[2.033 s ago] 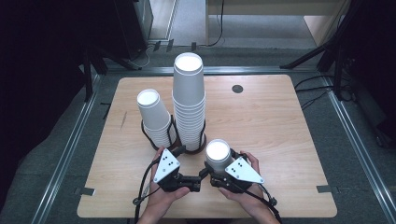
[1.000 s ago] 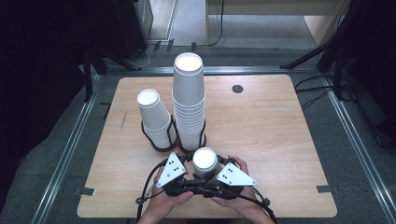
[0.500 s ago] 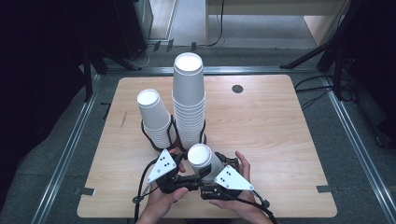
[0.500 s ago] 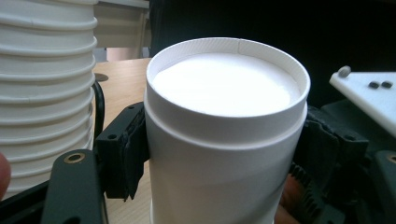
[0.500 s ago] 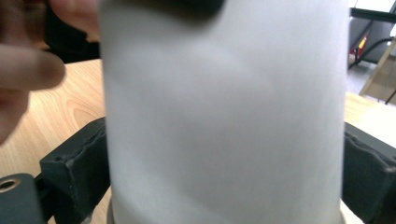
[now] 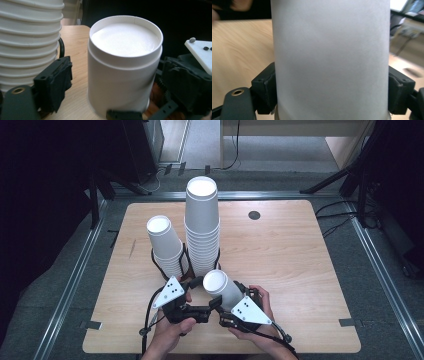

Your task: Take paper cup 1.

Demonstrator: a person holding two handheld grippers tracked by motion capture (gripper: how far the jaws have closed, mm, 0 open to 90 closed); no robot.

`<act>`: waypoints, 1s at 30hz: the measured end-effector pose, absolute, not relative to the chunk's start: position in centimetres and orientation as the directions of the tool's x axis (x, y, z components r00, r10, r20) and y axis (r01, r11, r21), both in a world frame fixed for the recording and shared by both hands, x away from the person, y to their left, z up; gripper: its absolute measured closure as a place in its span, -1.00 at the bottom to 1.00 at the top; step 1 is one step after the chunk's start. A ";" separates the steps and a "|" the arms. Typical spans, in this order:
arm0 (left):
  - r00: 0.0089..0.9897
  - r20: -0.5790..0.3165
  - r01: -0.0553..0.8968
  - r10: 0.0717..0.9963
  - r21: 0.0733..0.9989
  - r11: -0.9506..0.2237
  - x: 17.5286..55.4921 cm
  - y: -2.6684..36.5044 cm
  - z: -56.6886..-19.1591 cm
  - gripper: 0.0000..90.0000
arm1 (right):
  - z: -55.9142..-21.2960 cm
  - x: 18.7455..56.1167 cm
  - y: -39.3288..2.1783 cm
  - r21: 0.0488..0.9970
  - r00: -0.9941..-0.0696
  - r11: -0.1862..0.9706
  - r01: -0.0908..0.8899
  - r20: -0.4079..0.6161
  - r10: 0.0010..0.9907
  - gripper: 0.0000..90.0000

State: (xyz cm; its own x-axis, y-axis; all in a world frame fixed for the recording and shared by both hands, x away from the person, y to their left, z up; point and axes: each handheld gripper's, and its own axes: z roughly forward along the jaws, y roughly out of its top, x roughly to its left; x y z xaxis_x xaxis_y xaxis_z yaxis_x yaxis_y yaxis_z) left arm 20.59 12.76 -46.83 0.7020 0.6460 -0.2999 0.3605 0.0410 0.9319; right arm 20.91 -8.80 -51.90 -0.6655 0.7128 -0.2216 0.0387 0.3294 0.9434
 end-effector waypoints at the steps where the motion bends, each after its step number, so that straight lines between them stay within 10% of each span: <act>1: 0.702 -0.312 0.368 0.640 0.929 0.050 20.6 12.9 -46.7 -0.81 | -51.8 20.9 -8.9 0.935 -0.650 0.353 0.021 -0.256 0.716 -0.62; 17: 0.710 -0.348 0.468 0.612 0.883 -0.041 20.8 11.8 -46.1 -0.82 | -52.4 19.7 -8.0 0.551 -0.312 0.772 -0.318 -0.829 0.463 -0.63; 30: 0.728 -0.352 0.485 0.589 0.871 -0.078 21.1 12.2 -46.3 -0.51 | -52.7 19.8 -8.4 0.470 -0.255 0.799 -0.374 -0.881 0.398 -0.66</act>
State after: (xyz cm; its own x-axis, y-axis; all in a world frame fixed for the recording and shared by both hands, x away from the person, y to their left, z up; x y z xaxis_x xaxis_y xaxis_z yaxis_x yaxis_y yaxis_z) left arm 21.10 12.23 -46.35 0.7275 0.5887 -0.3524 0.4848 -0.0777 0.8712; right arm 19.85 -8.39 -52.66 -0.2554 0.3981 -0.8811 -0.3745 0.7994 0.4698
